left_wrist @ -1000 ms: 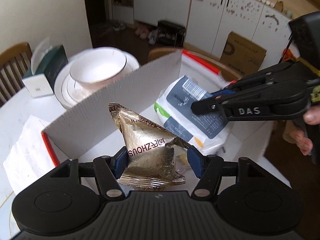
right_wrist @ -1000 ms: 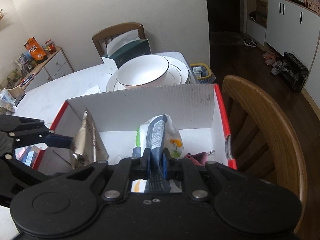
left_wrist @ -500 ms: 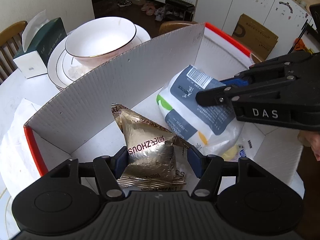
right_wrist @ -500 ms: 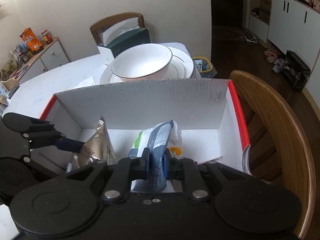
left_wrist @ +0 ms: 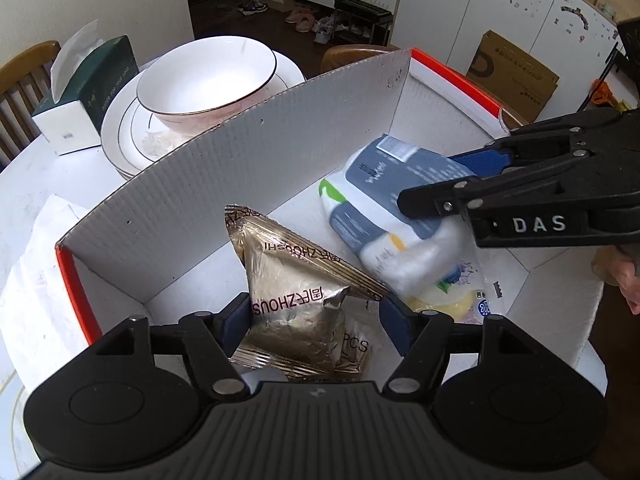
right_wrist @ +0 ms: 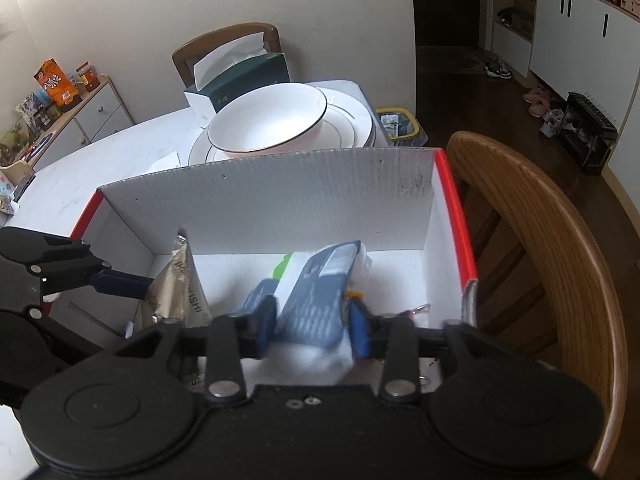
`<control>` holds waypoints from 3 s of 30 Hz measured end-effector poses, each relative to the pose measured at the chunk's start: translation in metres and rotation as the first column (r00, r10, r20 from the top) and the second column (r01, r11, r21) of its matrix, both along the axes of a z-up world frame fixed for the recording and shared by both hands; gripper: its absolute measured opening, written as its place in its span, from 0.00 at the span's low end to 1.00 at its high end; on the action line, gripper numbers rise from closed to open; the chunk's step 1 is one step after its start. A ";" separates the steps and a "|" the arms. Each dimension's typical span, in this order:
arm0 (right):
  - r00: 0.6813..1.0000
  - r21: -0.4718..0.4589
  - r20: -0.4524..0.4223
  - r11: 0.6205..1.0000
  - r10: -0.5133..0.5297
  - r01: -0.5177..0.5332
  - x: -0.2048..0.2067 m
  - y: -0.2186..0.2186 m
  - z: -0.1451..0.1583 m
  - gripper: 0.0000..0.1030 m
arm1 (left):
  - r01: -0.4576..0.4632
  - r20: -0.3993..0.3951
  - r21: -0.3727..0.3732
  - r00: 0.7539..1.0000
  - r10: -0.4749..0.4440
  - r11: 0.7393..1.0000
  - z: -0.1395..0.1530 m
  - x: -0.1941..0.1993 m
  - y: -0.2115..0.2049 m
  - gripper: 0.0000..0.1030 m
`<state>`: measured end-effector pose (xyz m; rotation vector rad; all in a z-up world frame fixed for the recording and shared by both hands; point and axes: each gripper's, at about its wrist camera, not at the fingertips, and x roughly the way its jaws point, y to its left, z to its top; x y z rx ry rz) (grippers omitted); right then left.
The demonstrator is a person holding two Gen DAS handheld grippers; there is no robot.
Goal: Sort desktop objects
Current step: 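Open both tools to drop the snack bag and tissue pack inside, then withdraw both tools from the box back over the table, then grasp the bunny-face plush charm with the left tool while the right tool grasps the light blue medicine box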
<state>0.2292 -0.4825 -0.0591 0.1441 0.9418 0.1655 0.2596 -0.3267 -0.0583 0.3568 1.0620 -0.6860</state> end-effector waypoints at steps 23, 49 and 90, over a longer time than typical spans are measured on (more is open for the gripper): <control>0.984 0.052 0.157 0.995 0.079 -0.088 -0.057 0.015 0.060 0.66 | -0.050 0.112 -0.221 0.991 0.076 0.974 0.068 -0.055 0.039 0.76; 0.966 0.097 0.213 0.981 0.147 -0.171 -0.106 0.171 0.077 0.68 | -0.221 0.171 -0.324 0.943 0.287 0.920 0.084 -0.120 0.236 0.79; 0.988 -0.070 0.004 0.986 0.154 -0.153 -0.044 0.350 -0.005 0.75 | -0.454 0.173 -0.203 0.855 0.489 0.867 -0.009 -0.045 0.490 1.00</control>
